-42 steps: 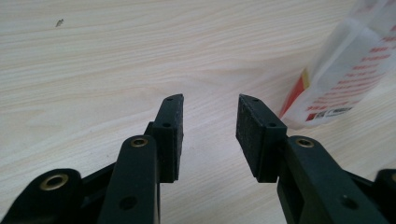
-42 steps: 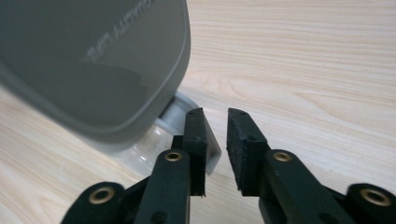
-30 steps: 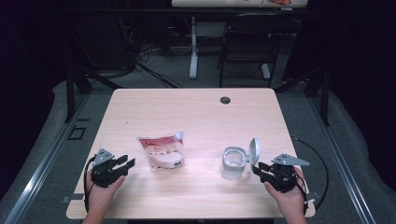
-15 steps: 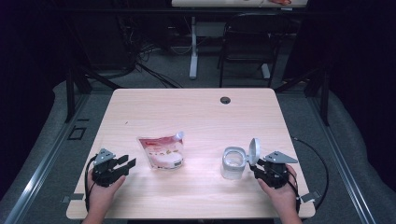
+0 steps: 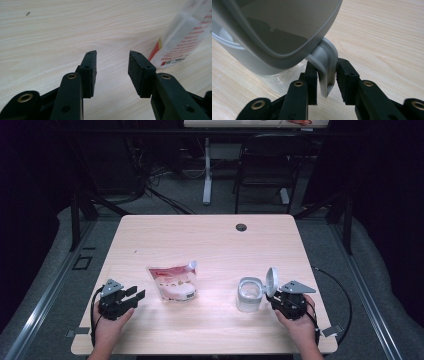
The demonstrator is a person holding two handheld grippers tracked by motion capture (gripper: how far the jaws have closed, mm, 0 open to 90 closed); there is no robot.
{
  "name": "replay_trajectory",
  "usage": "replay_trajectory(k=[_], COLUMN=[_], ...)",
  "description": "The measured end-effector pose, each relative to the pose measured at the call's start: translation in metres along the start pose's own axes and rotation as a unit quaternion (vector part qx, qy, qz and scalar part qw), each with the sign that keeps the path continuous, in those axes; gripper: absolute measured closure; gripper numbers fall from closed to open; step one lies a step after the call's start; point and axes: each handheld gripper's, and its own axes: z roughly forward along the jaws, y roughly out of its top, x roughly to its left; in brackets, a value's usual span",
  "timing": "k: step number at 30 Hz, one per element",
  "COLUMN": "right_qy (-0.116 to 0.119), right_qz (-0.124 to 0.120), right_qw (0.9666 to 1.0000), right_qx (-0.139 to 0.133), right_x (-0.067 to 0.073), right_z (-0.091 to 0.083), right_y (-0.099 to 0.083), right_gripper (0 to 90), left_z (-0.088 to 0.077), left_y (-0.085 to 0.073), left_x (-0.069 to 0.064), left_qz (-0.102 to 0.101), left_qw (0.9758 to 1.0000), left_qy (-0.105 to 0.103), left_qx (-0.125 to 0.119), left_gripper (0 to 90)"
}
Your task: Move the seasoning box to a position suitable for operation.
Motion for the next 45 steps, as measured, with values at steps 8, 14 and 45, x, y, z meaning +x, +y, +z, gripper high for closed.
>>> replay_trajectory(k=[8,14,45], right_qy=[0.019,0.039,0.047], right_qz=[-0.028,-0.009,0.062], right_qw=[0.9994,0.9992,0.9969], right_qx=[-0.002,-0.003,-0.014], right_x=[0.008,0.006,-0.014], right_z=[0.004,0.003,0.005], right_y=[0.002,0.0,0.002], right_gripper=[72.7,71.1,78.8], left_z=[-0.001,0.0,0.0], left_y=[0.0,-0.001,-0.001], left_x=[0.001,0.0,0.0], left_qz=[0.001,0.002,-0.001], left_qw=[1.0,1.0,1.0], left_qy=[0.001,0.002,0.001], left_qx=[0.005,0.002,0.001], left_gripper=[58.8,58.8,58.5])
